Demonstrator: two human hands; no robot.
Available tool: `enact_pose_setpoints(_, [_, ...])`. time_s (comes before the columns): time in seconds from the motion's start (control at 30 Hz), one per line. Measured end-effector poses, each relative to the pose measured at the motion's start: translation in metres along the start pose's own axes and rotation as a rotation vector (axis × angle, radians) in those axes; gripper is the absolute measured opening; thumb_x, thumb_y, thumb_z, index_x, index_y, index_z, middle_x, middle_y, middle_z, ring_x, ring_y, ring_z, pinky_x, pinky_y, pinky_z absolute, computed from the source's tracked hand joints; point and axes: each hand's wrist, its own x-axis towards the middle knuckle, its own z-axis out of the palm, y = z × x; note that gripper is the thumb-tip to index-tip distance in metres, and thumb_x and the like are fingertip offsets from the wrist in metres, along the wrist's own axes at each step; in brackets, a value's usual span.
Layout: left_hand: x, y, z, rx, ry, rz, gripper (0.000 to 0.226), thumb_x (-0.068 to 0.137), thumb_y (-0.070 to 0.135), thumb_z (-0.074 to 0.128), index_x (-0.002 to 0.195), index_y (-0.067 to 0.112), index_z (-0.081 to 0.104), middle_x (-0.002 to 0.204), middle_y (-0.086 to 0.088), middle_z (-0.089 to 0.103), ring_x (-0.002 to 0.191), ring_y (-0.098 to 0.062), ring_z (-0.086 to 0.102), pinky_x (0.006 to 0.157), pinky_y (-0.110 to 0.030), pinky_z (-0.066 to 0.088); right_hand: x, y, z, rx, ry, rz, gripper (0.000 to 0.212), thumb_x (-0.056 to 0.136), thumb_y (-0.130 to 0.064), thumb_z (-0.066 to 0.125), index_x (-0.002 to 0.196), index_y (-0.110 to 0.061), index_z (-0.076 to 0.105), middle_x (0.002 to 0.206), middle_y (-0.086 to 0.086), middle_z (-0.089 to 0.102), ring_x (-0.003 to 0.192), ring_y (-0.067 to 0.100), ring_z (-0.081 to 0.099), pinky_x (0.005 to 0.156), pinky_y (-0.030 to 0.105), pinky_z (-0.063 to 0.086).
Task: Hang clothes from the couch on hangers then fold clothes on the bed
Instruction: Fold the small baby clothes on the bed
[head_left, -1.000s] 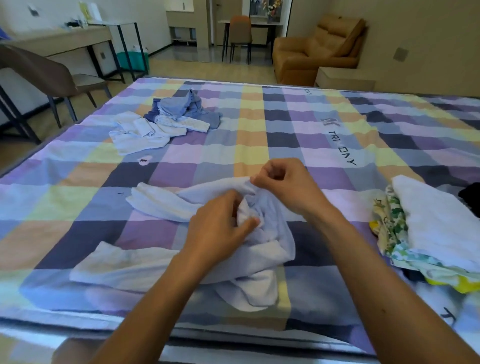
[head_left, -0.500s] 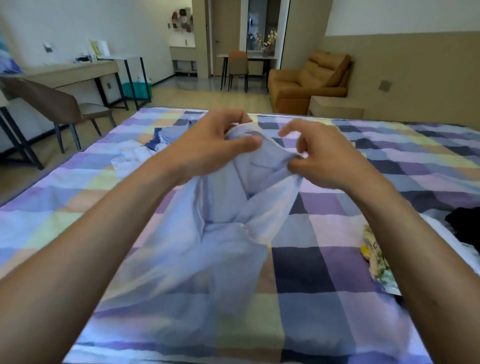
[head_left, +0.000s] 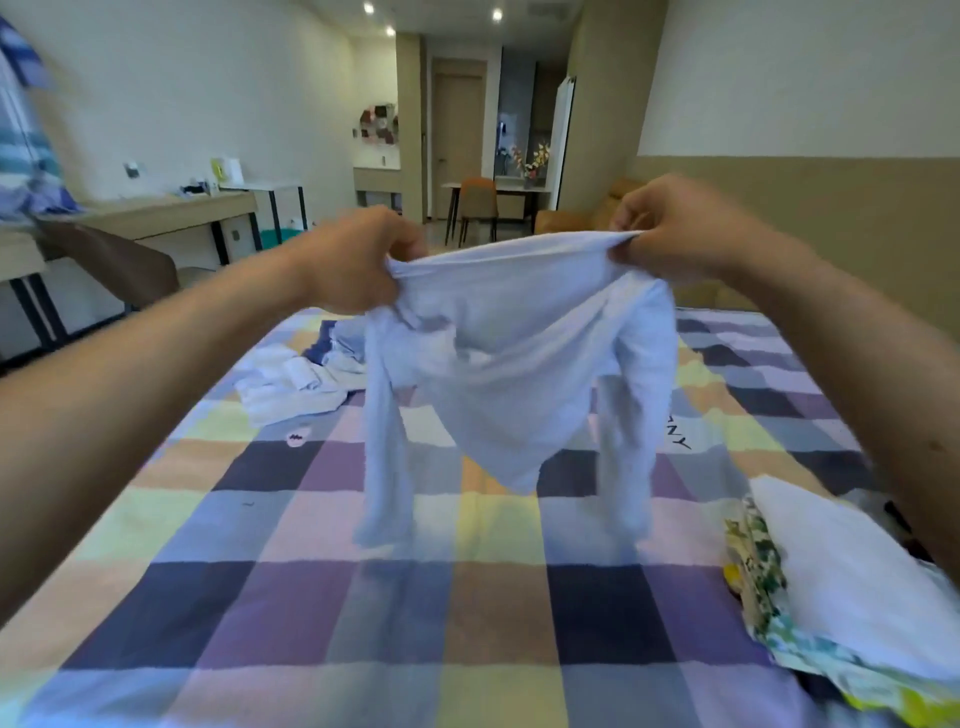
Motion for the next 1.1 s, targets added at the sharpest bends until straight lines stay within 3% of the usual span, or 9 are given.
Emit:
enact_pose_setpoints(0.33, [0.001, 0.0, -0.054, -0.261, -0.069, -0.049, 0.012, 0.084, 0.004, 0.058, 0.09, 0.01, 0.067, 0.083, -0.006, 0.065, 0.081, -0.021, 0.057, 0.075, -0.03, 0.044, 0.001, 0.022, -0.032, -0.135, -0.094, 0.203, 0.009, 0.087, -0.003, 0.062, 0.088, -0.01, 0.069, 0.09, 0.013, 0.066, 0.083, 0.029, 0.058, 0.068, 0.033, 0.045])
enact_pose_setpoints(0.47, [-0.012, 0.024, -0.067, -0.528, -0.389, 0.062, 0.043, 0.075, 0.026, 0.065, 0.114, 0.01, 0.067, 0.109, -0.007, 0.071, 0.105, -0.02, 0.065, 0.095, -0.033, 0.048, -0.005, -0.006, -0.028, 0.02, 0.054, 0.077, 0.014, 0.086, 0.001, 0.058, 0.086, -0.01, 0.068, 0.083, 0.007, 0.063, 0.079, 0.023, 0.058, 0.065, 0.029, 0.044])
enact_pose_setpoints(0.57, [-0.001, 0.052, -0.046, -0.615, -0.21, 0.112, 0.064, 0.077, 0.038, 0.079, 0.134, 0.023, 0.057, 0.123, 0.003, 0.068, 0.115, -0.012, 0.065, 0.099, -0.034, 0.049, -0.015, -0.047, -0.014, 0.224, 0.05, -0.152, 0.019, 0.089, -0.001, 0.061, 0.086, -0.019, 0.066, 0.086, 0.002, 0.063, 0.08, 0.015, 0.058, 0.068, 0.028, 0.045])
enact_pose_setpoints(0.63, [0.01, 0.069, -0.031, -0.627, -0.114, 0.1, 0.072, 0.082, 0.024, 0.081, 0.144, 0.025, 0.045, 0.124, 0.007, 0.066, 0.111, -0.003, 0.065, 0.093, -0.023, 0.051, -0.018, -0.068, -0.003, 0.279, 0.088, -0.259, 0.016, 0.087, -0.003, 0.069, 0.086, -0.019, 0.064, 0.086, 0.002, 0.063, 0.079, 0.015, 0.059, 0.069, 0.023, 0.047])
enact_pose_setpoints(0.7, [0.019, 0.079, -0.022, -0.618, -0.127, 0.121, 0.063, 0.084, 0.007, 0.076, 0.139, 0.022, 0.047, 0.121, 0.004, 0.067, 0.107, -0.003, 0.066, 0.085, -0.018, 0.054, -0.019, -0.076, 0.005, 0.268, 0.186, -0.297, 0.022, 0.084, -0.004, 0.074, 0.084, -0.019, 0.058, 0.079, -0.006, 0.058, 0.071, 0.007, 0.052, 0.061, 0.006, 0.039])
enact_pose_setpoints(0.77, [0.022, 0.084, -0.021, -0.607, -0.129, 0.15, 0.055, 0.084, -0.001, 0.071, 0.133, 0.018, 0.053, 0.118, 0.0, 0.068, 0.106, -0.007, 0.067, 0.085, -0.02, 0.056, -0.02, -0.074, 0.01, 0.253, 0.301, -0.304, 0.026, 0.082, -0.004, 0.075, 0.084, -0.019, 0.055, 0.074, -0.009, 0.053, 0.066, 0.003, 0.045, 0.055, 0.003, 0.034])
enact_pose_setpoints(0.93, [0.023, 0.098, -0.024, -0.314, -0.102, 0.191, 0.021, 0.093, 0.011, 0.06, 0.112, 0.013, 0.069, 0.1, -0.008, 0.071, 0.095, -0.024, 0.067, 0.084, -0.038, 0.056, -0.021, -0.056, 0.025, 0.219, 0.493, -0.309, 0.021, 0.087, -0.011, 0.071, 0.092, -0.019, 0.052, 0.076, -0.008, 0.052, 0.066, 0.005, 0.045, 0.057, 0.017, 0.033])
enact_pose_setpoints(1.0, [0.025, 0.101, -0.024, -0.211, -0.071, 0.153, 0.012, 0.095, 0.016, 0.058, 0.092, 0.013, 0.068, 0.085, -0.005, 0.063, 0.081, -0.021, 0.059, 0.068, -0.032, 0.047, -0.02, -0.05, 0.039, 0.28, 0.528, -0.251, 0.019, 0.089, -0.014, 0.071, 0.095, -0.019, 0.053, 0.076, -0.006, 0.056, 0.066, 0.008, 0.049, 0.057, 0.025, 0.041])
enact_pose_setpoints(1.1, [0.024, 0.102, -0.02, -0.158, -0.051, 0.098, 0.025, 0.097, 0.016, 0.051, 0.073, 0.02, 0.055, 0.073, -0.001, 0.05, 0.068, -0.013, 0.046, 0.057, -0.027, 0.031, -0.02, -0.047, 0.053, 0.614, 0.485, -0.038, 0.013, 0.094, -0.01, 0.066, 0.097, -0.02, 0.058, 0.084, -0.004, 0.064, 0.078, 0.011, 0.06, 0.071, 0.034, 0.058])
